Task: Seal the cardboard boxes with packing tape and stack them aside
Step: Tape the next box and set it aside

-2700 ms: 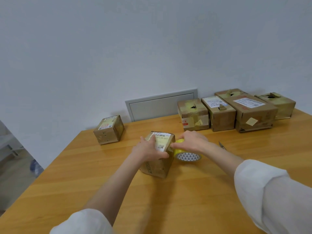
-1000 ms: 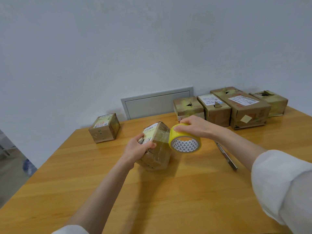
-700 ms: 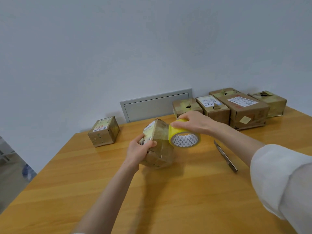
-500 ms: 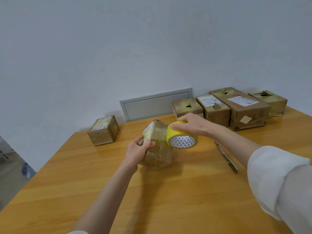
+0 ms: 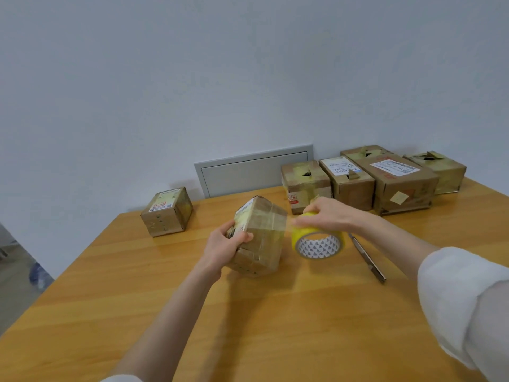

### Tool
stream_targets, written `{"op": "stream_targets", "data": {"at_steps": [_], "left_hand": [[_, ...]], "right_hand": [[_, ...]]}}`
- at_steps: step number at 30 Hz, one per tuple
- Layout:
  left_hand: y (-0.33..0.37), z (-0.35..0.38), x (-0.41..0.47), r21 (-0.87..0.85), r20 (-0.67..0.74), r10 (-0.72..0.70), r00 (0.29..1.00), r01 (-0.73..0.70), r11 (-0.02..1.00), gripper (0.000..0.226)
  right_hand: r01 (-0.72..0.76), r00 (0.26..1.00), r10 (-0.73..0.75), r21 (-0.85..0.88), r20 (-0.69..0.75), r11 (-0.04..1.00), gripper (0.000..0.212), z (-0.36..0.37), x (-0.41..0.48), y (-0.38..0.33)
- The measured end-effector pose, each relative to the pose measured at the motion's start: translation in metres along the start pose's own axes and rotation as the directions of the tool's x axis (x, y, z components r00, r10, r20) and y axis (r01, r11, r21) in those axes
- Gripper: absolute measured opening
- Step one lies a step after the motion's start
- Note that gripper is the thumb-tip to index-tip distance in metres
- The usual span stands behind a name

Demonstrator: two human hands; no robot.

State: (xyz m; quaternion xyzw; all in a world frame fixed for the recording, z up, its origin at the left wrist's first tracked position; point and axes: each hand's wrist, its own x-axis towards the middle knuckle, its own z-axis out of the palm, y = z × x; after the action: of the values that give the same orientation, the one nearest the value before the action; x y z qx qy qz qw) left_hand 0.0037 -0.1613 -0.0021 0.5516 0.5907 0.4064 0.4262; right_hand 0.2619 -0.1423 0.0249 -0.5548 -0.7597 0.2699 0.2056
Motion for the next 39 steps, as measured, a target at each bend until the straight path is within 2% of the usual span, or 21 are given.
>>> {"op": "stream_targets", "data": {"at_steps": [2, 5, 7, 11, 15, 19, 22, 24, 25, 26, 27, 28, 29, 30, 31, 32, 34, 37, 39], "left_hand": [[-0.001, -0.002, 0.0, -0.036, -0.008, -0.024, 1.0, 0.024, 0.999, 0.058], [-0.002, -0.008, 0.003, -0.157, -0.042, -0.091, 0.995, 0.083, 0.984, 0.056], [-0.004, -0.012, 0.002, -0.197, -0.05, -0.108, 0.993, 0.096, 0.976, 0.053], [-0.008, -0.013, 0.001, -0.187, -0.015, -0.111, 0.994, 0.106, 0.977, 0.049], [-0.009, -0.015, 0.002, -0.21, 0.005, -0.123, 0.992, 0.121, 0.97, 0.041], [-0.017, -0.021, 0.001, -0.26, 0.023, -0.18, 0.983, 0.18, 0.949, 0.04], [-0.017, -0.027, -0.004, -0.165, 0.098, -0.148, 0.984, 0.162, 0.973, 0.04], [-0.012, -0.031, -0.005, 0.018, 0.139, -0.071, 0.988, 0.07, 0.997, 0.047], [-0.008, -0.034, -0.003, 0.167, 0.114, 0.001, 0.994, -0.021, 0.986, 0.056], [-0.001, -0.035, -0.001, 0.381, 0.064, 0.111, 0.992, -0.127, 0.916, 0.065], [0.006, -0.035, 0.001, 0.614, 0.038, 0.258, 0.965, -0.226, 0.756, 0.073], [0.013, -0.032, 0.002, 0.781, 0.08, 0.396, 0.915, -0.305, 0.545, 0.078], [0.018, -0.027, 0.002, 0.863, 0.169, 0.464, 0.869, -0.358, 0.356, 0.081], [0.021, -0.019, 0.002, 0.895, 0.262, 0.452, 0.852, -0.39, 0.217, 0.085], [0.019, -0.012, 0.002, 0.906, 0.327, 0.387, 0.862, -0.403, 0.131, 0.087], [0.015, -0.006, 0.003, 0.913, 0.355, 0.306, 0.883, -0.398, 0.091, 0.087], [0.008, -0.003, 0.007, 0.926, 0.346, 0.186, 0.92, -0.366, 0.09, 0.083], [0.007, -0.012, 0.014, 0.921, 0.333, 0.123, 0.935, -0.35, 0.169, 0.079], [0.004, -0.014, 0.014, 0.917, 0.343, 0.146, 0.928, -0.364, 0.162, 0.076]], "right_hand": [[0.009, 1.0, -0.01, 0.059, 0.019, 0.998, 0.052, 0.006, -0.001, 0.0], [0.011, 0.999, -0.02, 0.226, 0.038, 0.974, 0.036, 0.009, -0.001, -0.003], [0.018, 0.999, -0.029, 0.283, 0.035, 0.959, 0.036, 0.009, 0.0, -0.002], [0.033, 0.999, -0.034, 0.039, 0.026, 0.999, 0.032, 0.01, 0.004, -0.004], [-0.016, 1.0, 0.016, -0.164, -0.004, 0.986, 0.042, 0.015, 0.012, -0.012], [-0.073, 0.996, 0.062, -0.189, -0.064, 0.979, 0.054, 0.034, 0.017, -0.017], [-0.082, 0.99, 0.046, -0.27, -0.136, 0.959, 0.074, 0.042, 0.023, -0.025], [-0.081, 0.985, 0.026, -0.327, -0.169, 0.942, 0.085, 0.045, 0.029, -0.029], [-0.075, 0.983, 0.012, -0.343, -0.182, 0.936, 0.086, 0.045, 0.031, -0.031], [-0.067, 0.982, -0.001, -0.351, -0.19, 0.934, 0.086, 0.046, 0.033, -0.032], [-0.061, 0.981, -0.009, -0.352, -0.192, 0.934, 0.086, 0.046, 0.034, -0.033], [-0.058, 0.982, -0.01, -0.35, -0.189, 0.935, 0.085, 0.047, 0.035, -0.035], [-0.06, 0.982, -0.006, -0.347, -0.186, 0.936, 0.084, 0.048, 0.036, -0.036], [-0.063, 0.982, -0.003, -0.348, -0.186, 0.935, 0.082, 0.049, 0.037, -0.038], [-0.064, 0.982, -0.003, -0.353, -0.186, 0.933, 0.078, 0.05, 0.037, -0.038], [-0.068, 0.983, 0.002, -0.356, -0.185, 0.932, 0.074, 0.051, 0.038, -0.039], [-0.082, 0.986, 0.033, -0.303, -0.163, 0.949, 0.068, 0.052, 0.039, -0.036], [-0.079, 0.995, 0.073, -0.097, -0.068, 0.992, 0.058, 0.049, 0.04, -0.03], [-0.063, 0.997, 0.063, 0.008, -0.042, 0.998, 0.05, 0.048, 0.041, -0.027]]}}
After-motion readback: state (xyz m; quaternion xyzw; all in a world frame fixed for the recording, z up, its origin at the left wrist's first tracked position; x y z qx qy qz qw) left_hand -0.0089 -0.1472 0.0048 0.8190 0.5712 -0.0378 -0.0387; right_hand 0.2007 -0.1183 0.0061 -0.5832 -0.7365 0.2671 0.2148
